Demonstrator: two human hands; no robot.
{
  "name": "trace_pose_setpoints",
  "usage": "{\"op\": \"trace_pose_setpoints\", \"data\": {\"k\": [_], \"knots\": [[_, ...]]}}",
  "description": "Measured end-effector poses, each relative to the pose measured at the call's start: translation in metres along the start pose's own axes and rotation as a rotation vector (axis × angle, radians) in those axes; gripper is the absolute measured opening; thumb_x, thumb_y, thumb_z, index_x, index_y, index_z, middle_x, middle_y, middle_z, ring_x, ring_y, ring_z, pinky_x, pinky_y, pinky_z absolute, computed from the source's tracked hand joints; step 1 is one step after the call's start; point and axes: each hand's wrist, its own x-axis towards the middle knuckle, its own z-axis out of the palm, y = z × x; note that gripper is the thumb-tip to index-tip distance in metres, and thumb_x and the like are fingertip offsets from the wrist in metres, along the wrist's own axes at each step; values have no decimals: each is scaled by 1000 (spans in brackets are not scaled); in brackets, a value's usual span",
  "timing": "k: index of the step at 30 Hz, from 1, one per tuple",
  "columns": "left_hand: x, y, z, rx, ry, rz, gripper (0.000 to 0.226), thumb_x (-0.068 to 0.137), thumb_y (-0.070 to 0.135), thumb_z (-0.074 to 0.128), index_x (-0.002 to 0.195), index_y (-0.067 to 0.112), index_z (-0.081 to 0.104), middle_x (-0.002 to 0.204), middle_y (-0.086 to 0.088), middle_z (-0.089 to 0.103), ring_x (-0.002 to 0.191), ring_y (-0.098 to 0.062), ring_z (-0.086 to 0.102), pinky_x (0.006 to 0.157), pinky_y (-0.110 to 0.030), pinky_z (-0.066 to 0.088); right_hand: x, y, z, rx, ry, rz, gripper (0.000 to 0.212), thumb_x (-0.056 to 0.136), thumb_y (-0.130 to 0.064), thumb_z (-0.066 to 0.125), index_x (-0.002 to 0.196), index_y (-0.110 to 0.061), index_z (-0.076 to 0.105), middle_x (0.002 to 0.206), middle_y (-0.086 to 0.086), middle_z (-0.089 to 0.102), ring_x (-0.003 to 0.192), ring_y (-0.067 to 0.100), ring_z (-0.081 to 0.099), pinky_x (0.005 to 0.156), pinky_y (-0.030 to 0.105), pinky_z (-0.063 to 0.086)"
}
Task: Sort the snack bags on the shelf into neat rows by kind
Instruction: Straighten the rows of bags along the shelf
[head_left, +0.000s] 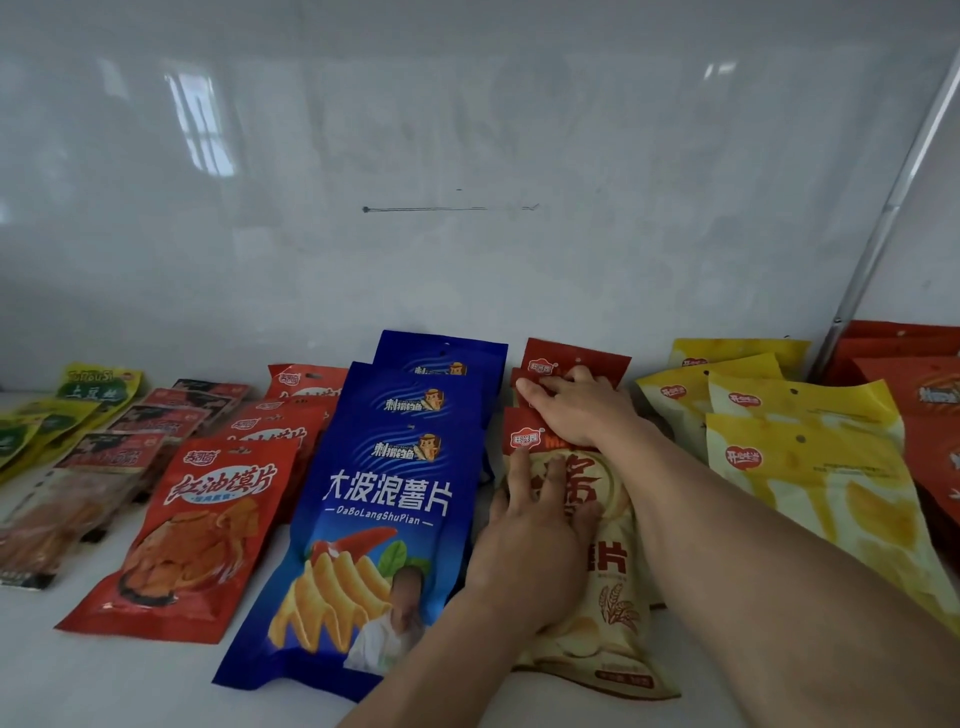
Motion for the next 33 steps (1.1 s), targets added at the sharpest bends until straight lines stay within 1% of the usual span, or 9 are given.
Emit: {"op": "trace_pose_setpoints", "data": {"k": [9,11,14,16,17,19,21,27,33], "knots": [[-15,2,7,68,107,26,66,102,59,20,159,31,2,167,-3,-8,153,-28,9,120,-43,23,-11,1,3,90,-58,-5,81,88,-81,9,152,-37,33,155,8,34,137,34,42,112,53,34],[-17,1,10,164,201,60,61,103,58,21,157,31,16,167,-5,6,151,-32,17,119,-47,24,-11,2,5,87,-51,-3,80,89,-81,10,152,-37,32,157,8,32,138,34,39,112,53,32],[-25,2,9,253,355,93,52,99,55,31,139,29,53,150,-7,48,135,-34,50,104,-49,44,-11,3,7,82,-45,-7,79,89,-81,10,153,-39,31,158,8,28,141,35,34,113,54,29],[-35,5,10,268,392,129,51,96,58,34,131,31,60,142,-4,57,131,-32,55,101,-50,46,-11,4,8,84,-44,-4,79,89,-81,11,152,-39,32,158,8,28,141,36,33,113,55,29],[-42,7,8,236,343,144,54,97,62,29,135,35,56,148,-3,51,137,-33,48,106,-54,40,-11,4,8,77,-44,-2,80,88,-81,12,152,-39,32,158,7,28,141,36,32,113,55,28],[-52,10,10,171,204,145,71,90,75,4,150,46,28,166,4,15,154,-33,9,118,-58,14,-9,4,7,58,-40,-2,80,89,-81,11,152,-38,33,158,7,27,142,35,30,114,56,25],[-57,7,11,130,59,89,86,72,79,-4,153,50,2,166,11,-14,153,-27,-17,120,-54,-1,-9,4,5,60,-34,-8,78,90,-80,10,152,-38,34,160,6,26,144,35,27,114,57,22],[-51,3,16,187,2,76,69,95,72,19,154,48,-8,162,13,-27,149,-30,-28,120,-54,-4,-8,4,0,49,3,-25,75,93,-74,7,154,-37,29,161,5,27,146,34,25,116,56,16],[-51,4,18,195,-6,66,67,98,68,22,154,48,-7,163,12,-27,149,-27,-29,122,-50,-4,-11,4,3,40,-10,-29,78,94,-74,4,150,-33,38,154,8,40,141,37,35,114,57,22]]}}
